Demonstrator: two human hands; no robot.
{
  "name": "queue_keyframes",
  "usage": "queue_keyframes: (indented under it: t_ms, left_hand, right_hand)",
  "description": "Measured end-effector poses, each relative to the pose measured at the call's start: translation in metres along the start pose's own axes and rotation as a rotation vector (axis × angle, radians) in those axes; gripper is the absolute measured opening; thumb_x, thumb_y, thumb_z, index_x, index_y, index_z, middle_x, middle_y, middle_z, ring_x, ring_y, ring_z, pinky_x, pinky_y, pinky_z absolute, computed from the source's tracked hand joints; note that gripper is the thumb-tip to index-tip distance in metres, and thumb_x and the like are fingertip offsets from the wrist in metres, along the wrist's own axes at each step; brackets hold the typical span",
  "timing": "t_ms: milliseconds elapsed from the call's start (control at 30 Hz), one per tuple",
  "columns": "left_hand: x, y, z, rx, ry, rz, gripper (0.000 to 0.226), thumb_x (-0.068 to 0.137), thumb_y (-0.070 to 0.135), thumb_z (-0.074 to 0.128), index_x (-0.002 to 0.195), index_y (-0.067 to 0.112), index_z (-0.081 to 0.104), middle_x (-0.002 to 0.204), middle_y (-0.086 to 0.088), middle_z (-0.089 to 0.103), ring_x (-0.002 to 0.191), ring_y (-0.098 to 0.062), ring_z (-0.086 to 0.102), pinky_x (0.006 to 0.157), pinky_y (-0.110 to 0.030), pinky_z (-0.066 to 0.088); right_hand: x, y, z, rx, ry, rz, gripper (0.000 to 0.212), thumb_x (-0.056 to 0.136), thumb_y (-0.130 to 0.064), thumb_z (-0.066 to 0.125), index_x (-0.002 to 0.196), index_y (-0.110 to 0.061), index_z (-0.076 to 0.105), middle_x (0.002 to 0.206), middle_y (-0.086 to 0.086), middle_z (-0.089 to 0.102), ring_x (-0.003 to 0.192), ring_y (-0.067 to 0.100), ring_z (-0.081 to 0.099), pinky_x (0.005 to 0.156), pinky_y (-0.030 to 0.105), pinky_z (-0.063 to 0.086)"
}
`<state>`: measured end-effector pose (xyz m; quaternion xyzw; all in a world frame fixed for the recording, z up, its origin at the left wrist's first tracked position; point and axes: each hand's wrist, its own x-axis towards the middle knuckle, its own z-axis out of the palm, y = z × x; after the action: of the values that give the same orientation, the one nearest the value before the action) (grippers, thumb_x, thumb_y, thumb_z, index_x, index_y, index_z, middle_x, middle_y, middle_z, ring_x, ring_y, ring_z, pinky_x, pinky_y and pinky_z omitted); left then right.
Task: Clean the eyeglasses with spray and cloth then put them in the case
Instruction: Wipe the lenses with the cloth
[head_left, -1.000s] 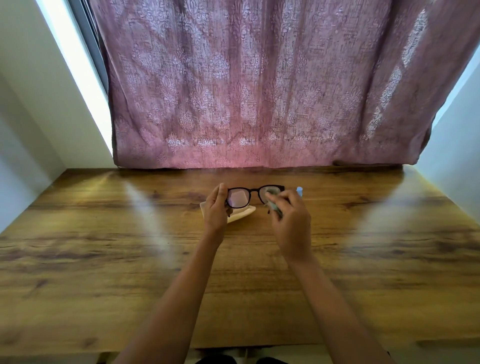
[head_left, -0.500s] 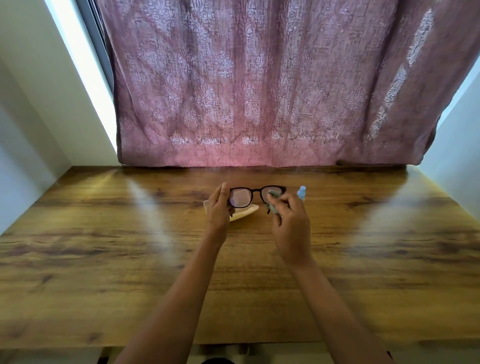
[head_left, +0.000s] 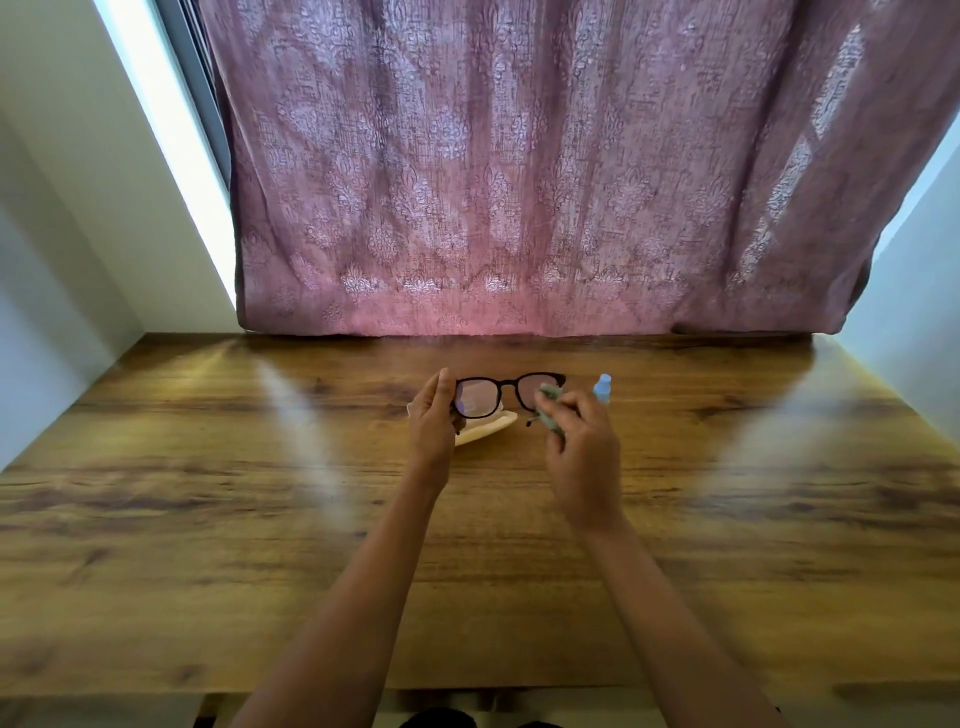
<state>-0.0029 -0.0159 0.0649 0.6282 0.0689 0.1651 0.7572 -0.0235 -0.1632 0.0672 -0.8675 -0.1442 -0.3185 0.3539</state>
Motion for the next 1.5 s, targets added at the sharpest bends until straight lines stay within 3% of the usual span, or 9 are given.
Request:
queue_keyframes:
  t_ms: [133, 333, 467, 667, 900, 1100, 1333, 1433, 1500]
  left_hand:
    - [0.0, 0.0, 0.002, -0.01, -0.012, -0.002, 0.039, 0.099, 0.024, 0.036, 0.061, 0.017, 0.042, 0.057, 0.003, 0.034, 0.046, -0.003, 0.03, 0.043, -0.011, 0.029]
    - [0.001, -0.001, 0.005, -0.016, 0.007, 0.005, 0.039, 0.099, 0.023, 0.038, 0.06, 0.02, 0.041, 0.05, 0.013, 0.037, 0.045, 0.0, 0.032, 0.044, -0.013, 0.029]
    - [0.002, -0.004, 0.0, -0.028, 0.019, 0.011, 0.038, 0.099, 0.023, 0.038, 0.061, 0.017, 0.041, 0.053, 0.006, 0.035, 0.042, 0.0, 0.03, 0.041, -0.011, 0.027]
    - [0.0, -0.001, 0.006, 0.001, -0.011, 0.017, 0.039, 0.099, 0.024, 0.036, 0.061, 0.016, 0.04, 0.058, 0.002, 0.032, 0.045, -0.001, 0.03, 0.044, -0.012, 0.027]
    - [0.0, -0.001, 0.005, 0.019, 0.013, 0.019, 0.039, 0.099, 0.023, 0.037, 0.06, 0.017, 0.04, 0.057, 0.002, 0.033, 0.048, -0.004, 0.03, 0.047, -0.017, 0.026]
    - [-0.004, -0.004, 0.006, 0.047, 0.015, 0.009, 0.04, 0.099, 0.023, 0.038, 0.059, 0.019, 0.04, 0.059, 0.001, 0.033, 0.052, -0.01, 0.03, 0.048, -0.021, 0.027]
    - [-0.001, 0.0, 0.004, 0.057, 0.0, 0.04, 0.038, 0.099, 0.023, 0.036, 0.062, 0.016, 0.041, 0.057, 0.002, 0.033, 0.045, -0.003, 0.03, 0.044, -0.016, 0.028]
    - [-0.002, 0.0, 0.0, 0.036, -0.013, 0.026, 0.038, 0.099, 0.022, 0.036, 0.062, 0.015, 0.041, 0.053, 0.006, 0.035, 0.042, 0.0, 0.03, 0.042, -0.012, 0.027]
    - [-0.003, -0.001, 0.001, 0.039, -0.035, 0.008, 0.038, 0.099, 0.023, 0.035, 0.063, 0.016, 0.04, 0.056, 0.003, 0.035, 0.043, 0.0, 0.032, 0.043, -0.012, 0.028]
  right_hand:
    - [0.016, 0.009, -0.004, 0.009, 0.089, 0.049, 0.029, 0.076, 0.011, 0.061, 0.103, 0.003, 0.067, 0.088, 0.012, 0.06, 0.08, 0.023, 0.06, 0.071, 0.026, 0.051]
    - [0.006, -0.01, 0.008, 0.011, -0.006, -0.05, 0.033, 0.077, 0.009, 0.06, 0.109, 0.002, 0.064, 0.093, 0.01, 0.059, 0.091, 0.012, 0.052, 0.084, 0.014, 0.042]
    - [-0.002, 0.004, 0.003, -0.014, 0.0, -0.008, 0.035, 0.075, 0.012, 0.061, 0.108, 0.0, 0.065, 0.09, 0.009, 0.059, 0.083, 0.012, 0.054, 0.077, 0.013, 0.043]
    - [0.019, 0.002, 0.002, -0.004, 0.064, 0.08, 0.03, 0.076, 0.012, 0.061, 0.105, 0.004, 0.065, 0.091, 0.014, 0.061, 0.085, 0.025, 0.06, 0.077, 0.025, 0.05]
    - [-0.002, -0.008, 0.006, -0.032, -0.017, 0.004, 0.033, 0.079, 0.007, 0.06, 0.111, 0.001, 0.063, 0.095, 0.01, 0.061, 0.089, 0.018, 0.058, 0.085, 0.01, 0.038]
    - [0.015, 0.006, 0.002, 0.015, 0.072, 0.12, 0.028, 0.078, 0.01, 0.06, 0.104, 0.003, 0.066, 0.094, 0.015, 0.062, 0.09, 0.025, 0.061, 0.079, 0.027, 0.051]
    - [-0.004, -0.006, 0.005, -0.022, 0.002, 0.021, 0.036, 0.077, 0.009, 0.061, 0.111, -0.001, 0.063, 0.098, 0.011, 0.061, 0.091, 0.016, 0.056, 0.088, 0.01, 0.037]
    - [-0.003, 0.005, -0.002, 0.017, 0.039, 0.078, 0.034, 0.079, 0.011, 0.058, 0.111, 0.0, 0.062, 0.099, 0.013, 0.061, 0.091, 0.017, 0.057, 0.085, 0.024, 0.051]
    - [0.003, 0.009, -0.004, 0.016, 0.074, 0.121, 0.032, 0.078, 0.011, 0.06, 0.109, 0.002, 0.063, 0.099, 0.014, 0.062, 0.092, 0.022, 0.06, 0.082, 0.03, 0.054]
